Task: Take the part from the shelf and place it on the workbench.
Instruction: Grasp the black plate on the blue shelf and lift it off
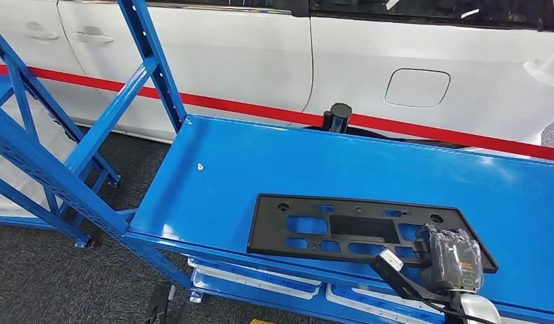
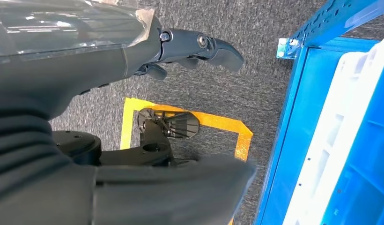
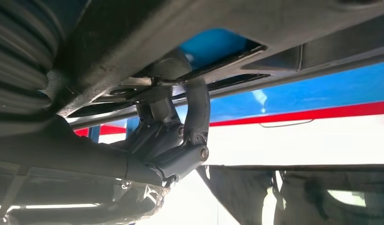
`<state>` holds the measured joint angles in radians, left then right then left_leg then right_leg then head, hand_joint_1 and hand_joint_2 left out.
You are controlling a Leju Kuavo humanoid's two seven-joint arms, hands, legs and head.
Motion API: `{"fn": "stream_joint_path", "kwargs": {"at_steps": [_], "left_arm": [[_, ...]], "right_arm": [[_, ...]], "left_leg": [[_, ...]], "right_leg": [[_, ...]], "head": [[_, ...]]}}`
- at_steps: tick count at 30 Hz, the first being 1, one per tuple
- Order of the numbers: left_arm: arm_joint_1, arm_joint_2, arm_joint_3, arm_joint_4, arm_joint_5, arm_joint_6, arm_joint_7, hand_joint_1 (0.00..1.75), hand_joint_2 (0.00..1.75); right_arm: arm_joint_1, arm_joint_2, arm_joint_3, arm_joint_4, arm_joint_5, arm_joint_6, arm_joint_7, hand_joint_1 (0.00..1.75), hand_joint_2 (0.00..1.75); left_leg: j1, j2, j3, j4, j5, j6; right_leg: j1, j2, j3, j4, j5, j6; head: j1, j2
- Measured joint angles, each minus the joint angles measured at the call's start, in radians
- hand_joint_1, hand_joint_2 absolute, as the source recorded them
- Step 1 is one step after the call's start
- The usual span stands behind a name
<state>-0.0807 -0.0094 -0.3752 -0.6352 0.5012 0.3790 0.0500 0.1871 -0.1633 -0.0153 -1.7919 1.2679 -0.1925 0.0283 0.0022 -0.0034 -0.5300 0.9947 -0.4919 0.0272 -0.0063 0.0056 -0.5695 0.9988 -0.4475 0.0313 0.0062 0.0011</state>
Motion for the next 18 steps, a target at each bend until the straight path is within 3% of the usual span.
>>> {"fn": "stream_joint_path", "kwargs": {"at_steps": [9, 18], "left_arm": [[0.000, 0.014, -0.028, 0.009, 0.062, -0.054, 0.006, 0.00, 1.75], [0.000, 0.020, -0.037, 0.016, 0.066, -0.055, 0.003, 0.00, 1.75]], "right_arm": [[0.013, 0.024, -0.009, -0.003, -0.022, -0.177, -0.018, 1.75, 1.75], [0.013, 0.038, -0.020, -0.004, -0.033, -0.189, -0.023, 1.75, 1.75]], "left_leg": [[0.000, 0.000, -0.002, 0.000, 0.000, 0.000], [0.000, 0.000, -0.004, 0.000, 0.000, 0.000]], "right_leg": [[0.000, 0.000, -0.002, 0.000, 0.000, 0.000], [0.000, 0.000, -0.003, 0.000, 0.000, 0.000]], "head": [[0.000, 0.000], [0.000, 0.000]]}}
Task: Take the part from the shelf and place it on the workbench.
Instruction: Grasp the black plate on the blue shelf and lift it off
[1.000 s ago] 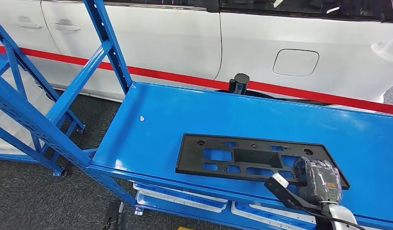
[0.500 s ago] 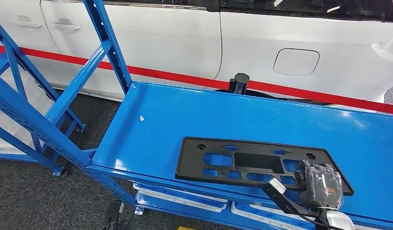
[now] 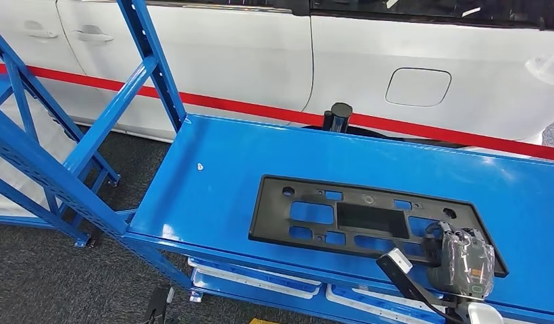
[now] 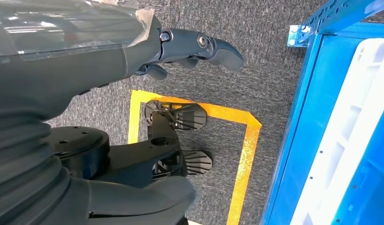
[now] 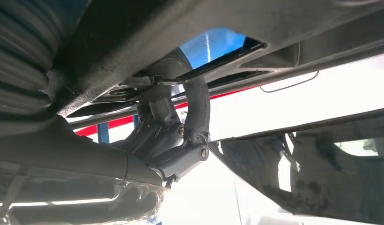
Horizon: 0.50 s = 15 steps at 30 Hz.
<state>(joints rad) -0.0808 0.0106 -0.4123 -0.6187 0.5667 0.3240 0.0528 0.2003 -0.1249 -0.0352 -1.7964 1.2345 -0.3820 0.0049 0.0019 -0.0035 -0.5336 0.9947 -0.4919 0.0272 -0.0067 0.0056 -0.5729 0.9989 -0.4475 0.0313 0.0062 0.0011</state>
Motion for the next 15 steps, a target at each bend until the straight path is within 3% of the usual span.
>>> {"fn": "stream_joint_path", "kwargs": {"at_steps": [5, 10, 15], "left_arm": [[0.000, 0.004, -0.015, 0.003, 0.023, 0.011, -0.010, 0.00, 1.75], [0.002, 0.014, -0.039, 0.006, 0.074, 0.030, -0.034, 0.00, 1.75], [0.008, 0.028, -0.069, 0.006, 0.136, 0.039, -0.043, 0.00, 1.75]], "right_arm": [[0.001, 0.008, -0.002, -0.009, -0.153, -0.092, -0.060, 1.75, 1.75], [-0.001, 0.023, -0.007, -0.048, -0.469, -0.247, -0.189, 1.75, 1.75], [-0.007, 0.034, -0.002, -0.105, -0.820, -0.272, -0.326, 1.75, 1.75]], "left_leg": [[0.000, 0.000, 0.000, 0.000, 0.000, 0.000], [0.000, 0.000, -0.001, 0.000, 0.000, 0.000], [0.000, 0.000, -0.001, 0.000, 0.000, 0.000]], "right_leg": [[0.000, 0.000, 0.000, 0.000, 0.000, 0.000], [0.000, 0.000, 0.000, 0.000, 0.000, 0.000], [-0.001, 0.000, 0.000, 0.000, 0.000, 0.000]], "head": [[0.000, 0.000], [0.000, 0.000], [0.000, 0.000]]}}
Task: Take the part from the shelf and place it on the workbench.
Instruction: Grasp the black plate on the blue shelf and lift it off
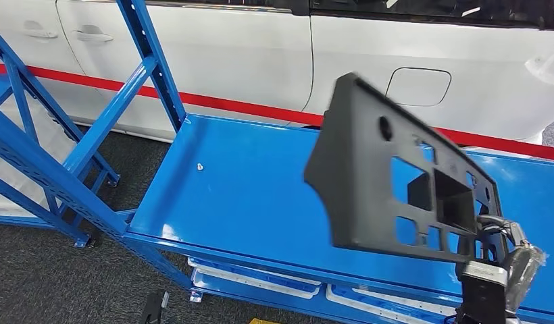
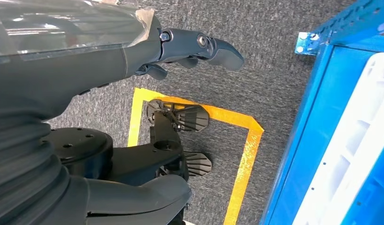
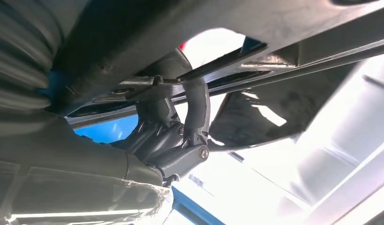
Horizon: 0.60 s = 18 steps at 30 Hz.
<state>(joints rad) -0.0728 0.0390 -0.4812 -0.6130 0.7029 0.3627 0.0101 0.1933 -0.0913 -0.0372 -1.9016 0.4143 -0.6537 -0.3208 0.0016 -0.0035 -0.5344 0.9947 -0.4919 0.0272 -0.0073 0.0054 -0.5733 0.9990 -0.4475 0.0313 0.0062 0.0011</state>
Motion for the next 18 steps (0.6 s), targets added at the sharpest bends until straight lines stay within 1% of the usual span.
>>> {"fn": "stream_joint_path", "kwargs": {"at_steps": [3, 6, 11, 14, 16, 18], "left_arm": [[0.004, 0.013, -0.019, 0.000, 0.030, -0.003, -0.006, 0.00, 1.75], [0.006, 0.028, -0.037, 0.000, 0.058, -0.005, -0.011, 0.00, 1.75], [0.017, 0.045, -0.062, 0.000, 0.099, 0.001, -0.023, 0.00, 1.75], [0.025, 0.050, -0.079, -0.002, 0.120, 0.011, -0.025, 0.00, 1.75], [0.027, 0.054, -0.091, -0.005, 0.132, 0.016, -0.024, 0.00, 1.75], [0.028, 0.055, -0.099, -0.009, 0.139, 0.017, -0.024, 0.00, 1.75]], "right_arm": [[-0.005, 0.004, 0.014, -0.039, -0.148, 0.037, -0.038, 1.75, 1.75], [-0.007, 0.005, 0.037, -0.075, -0.254, 0.076, -0.071, 1.75, 1.75], [-0.009, 0.008, 0.066, -0.117, -0.357, 0.091, -0.110, 1.75, 1.75], [-0.010, 0.009, 0.071, -0.129, -0.375, 0.050, -0.131, 1.75, 1.75], [-0.010, 0.010, 0.072, -0.133, -0.388, 0.024, -0.136, 1.75, 1.75], [-0.010, 0.011, 0.072, -0.141, -0.395, 0.015, -0.137, 1.75, 1.75]], "left_leg": [[0.000, 0.000, 0.000, 0.000, 0.000, 0.000], [0.000, 0.000, 0.000, 0.000, 0.000, 0.000], [0.000, 0.000, 0.000, 0.000, 0.000, 0.000], [-0.001, 0.000, 0.000, 0.001, 0.000, 0.000], [-0.003, -0.001, 0.000, 0.002, 0.003, 0.007], [0.000, 0.001, 0.008, -0.018, 0.019, 0.020]], "right_leg": [[0.000, 0.000, 0.000, 0.000, 0.000, 0.000], [0.000, 0.000, 0.000, 0.000, 0.000, 0.000], [0.000, 0.000, 0.000, 0.000, 0.000, 0.000], [-0.001, 0.000, 0.000, -0.001, 0.001, 0.001], [-0.007, -0.001, 0.002, -0.006, 0.006, 0.008], [-0.007, -0.002, -0.001, -0.006, 0.006, 0.016]], "head": [[0.000, 0.000], [0.000, 0.000], [0.000, 0.000], [0.000, 0.000], [-0.001, 0.000], [-0.001, 0.000]]}}
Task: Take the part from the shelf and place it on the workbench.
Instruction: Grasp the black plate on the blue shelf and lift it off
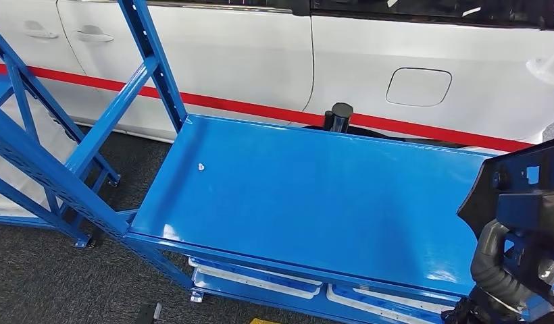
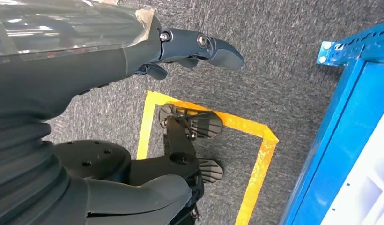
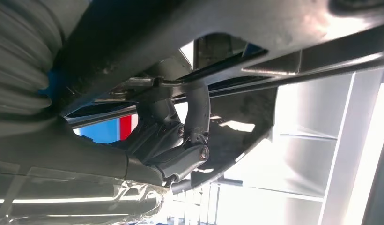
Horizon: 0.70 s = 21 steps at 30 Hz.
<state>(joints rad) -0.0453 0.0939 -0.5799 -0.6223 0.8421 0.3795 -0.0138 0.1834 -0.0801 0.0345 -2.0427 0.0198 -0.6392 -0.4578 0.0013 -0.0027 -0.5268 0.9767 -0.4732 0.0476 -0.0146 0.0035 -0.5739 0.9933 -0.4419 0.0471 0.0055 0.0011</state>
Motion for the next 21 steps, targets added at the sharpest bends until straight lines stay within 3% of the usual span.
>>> {"fn": "stream_joint_path", "kwargs": {"at_steps": [2, 4, 6, 7, 9, 10, 11, 14, 16, 17, 19, 21], "left_arm": [[-0.001, -0.001, -0.005, -0.005, 0.004, 0.000, 0.000, 0.00, 1.75], [-0.002, -0.002, -0.013, -0.007, 0.005, 0.001, 0.001, 0.00, 1.75], [-0.002, -0.002, -0.020, -0.007, 0.005, 0.002, 0.006, 0.00, 1.75], [-0.002, -0.002, -0.023, -0.007, 0.005, 0.003, 0.008, 0.00, 1.75], [-0.005, -0.002, -0.028, -0.007, 0.005, 0.005, 0.012, 0.00, 1.75], [-0.007, 0.000, -0.030, -0.007, 0.005, 0.007, 0.012, 0.00, 1.75], [-0.009, 0.002, -0.031, -0.008, 0.005, 0.009, 0.012, 0.00, 1.75], [-0.013, 0.002, -0.036, -0.010, 0.005, 0.013, 0.011, 0.00, 1.75], [-0.013, 0.001, -0.039, -0.010, 0.005, 0.015, 0.011, 0.00, 1.75], [-0.014, 0.001, -0.041, -0.010, 0.005, 0.015, 0.011, 0.00, 1.75], [-0.016, 0.000, -0.043, -0.010, 0.005, 0.015, 0.010, 0.00, 1.75], [-0.017, -0.001, -0.044, -0.010, 0.005, 0.016, 0.010, 0.00, 1.75]], "right_arm": [[0.000, 0.002, 0.000, -0.008, 0.004, -0.006, -0.002, 1.75, 1.75], [0.003, 0.003, 0.001, -0.010, 0.012, -0.013, -0.004, 1.75, 1.75], [0.009, 0.005, 0.002, -0.010, 0.019, -0.021, -0.004, 1.75, 1.75], [0.011, 0.006, 0.002, -0.010, 0.023, -0.024, -0.004, 1.75, 1.75], [0.012, 0.007, 0.002, -0.012, 0.029, -0.031, -0.004, 1.75, 1.75], [0.013, 0.008, 0.003, -0.013, 0.032, -0.033, -0.003, 1.75, 1.75], [0.014, 0.008, 0.003, -0.015, 0.034, -0.035, -0.002, 1.75, 1.75], [0.019, 0.009, 0.004, -0.020, 0.037, -0.037, 0.002, 1.75, 1.75], [0.020, 0.011, 0.006, -0.020, 0.038, -0.038, 0.004, 1.75, 1.75], [0.020, 0.012, 0.006, -0.021, 0.039, -0.038, 0.005, 1.75, 1.75], [0.021, 0.012, 0.007, -0.022, 0.041, -0.038, 0.007, 1.75, 1.75], [0.021, 0.013, 0.007, -0.023, 0.043, -0.038, 0.011, 1.75, 1.75]], "left_leg": [[0.007, 0.004, 0.008, -0.025, 0.018, 0.010], [0.009, 0.006, 0.004, -0.029, 0.026, 0.012], [0.012, 0.006, -0.004, -0.026, 0.029, 0.006], [0.015, 0.005, -0.007, -0.022, 0.029, 0.001], [0.026, 0.004, -0.019, -0.004, 0.026, -0.016], [0.029, 0.002, -0.027, 0.010, 0.021, -0.027], [0.030, -0.001, -0.035, 0.022, 0.017, -0.037], [0.029, -0.006, -0.049, 0.035, 0.020, -0.057], [0.033, -0.004, -0.062, 0.055, -0.001, -0.062], [0.034, -0.002, -0.077, 0.090, -0.031, -0.064], [0.032, 0.000, -0.123, 0.211, -0.117, -0.063], [0.030, 0.000, -0.150, 0.306, -0.168, -0.057]], "right_leg": [[0.003, -0.001, -0.026, 0.056, -0.035, -0.005], [-0.002, -0.001, -0.078, 0.183, -0.094, -0.010], [-0.013, -0.001, -0.108, 0.266, -0.122, 0.001], [-0.019, -0.001, -0.096, 0.251, -0.114, 0.014], [-0.034, -0.002, -0.026, 0.127, -0.074, 0.047], [-0.037, 0.001, 0.003, 0.070, -0.058, 0.057], [-0.039, 0.004, 0.021, 0.037, -0.050, 0.056], [-0.036, 0.011, 0.011, 0.045, -0.046, 0.025], [-0.035, 0.010, -0.001, 0.047, -0.037, 0.008], [-0.033, 0.009, -0.008, 0.047, -0.030, -0.002], [-0.027, 0.006, -0.026, 0.047, -0.018, -0.019], [-0.017, 0.003, -0.045, 0.048, -0.004, -0.029]], "head": [[0.002, 0.000], [0.004, 0.000], [0.004, 0.000], [0.004, 0.000], [0.004, 0.000], [0.007, 0.000], [0.009, 0.000], [0.005, 0.000], [0.001, 0.000], [-0.001, 0.000], [-0.003, 0.000], [-0.004, 0.000]]}}
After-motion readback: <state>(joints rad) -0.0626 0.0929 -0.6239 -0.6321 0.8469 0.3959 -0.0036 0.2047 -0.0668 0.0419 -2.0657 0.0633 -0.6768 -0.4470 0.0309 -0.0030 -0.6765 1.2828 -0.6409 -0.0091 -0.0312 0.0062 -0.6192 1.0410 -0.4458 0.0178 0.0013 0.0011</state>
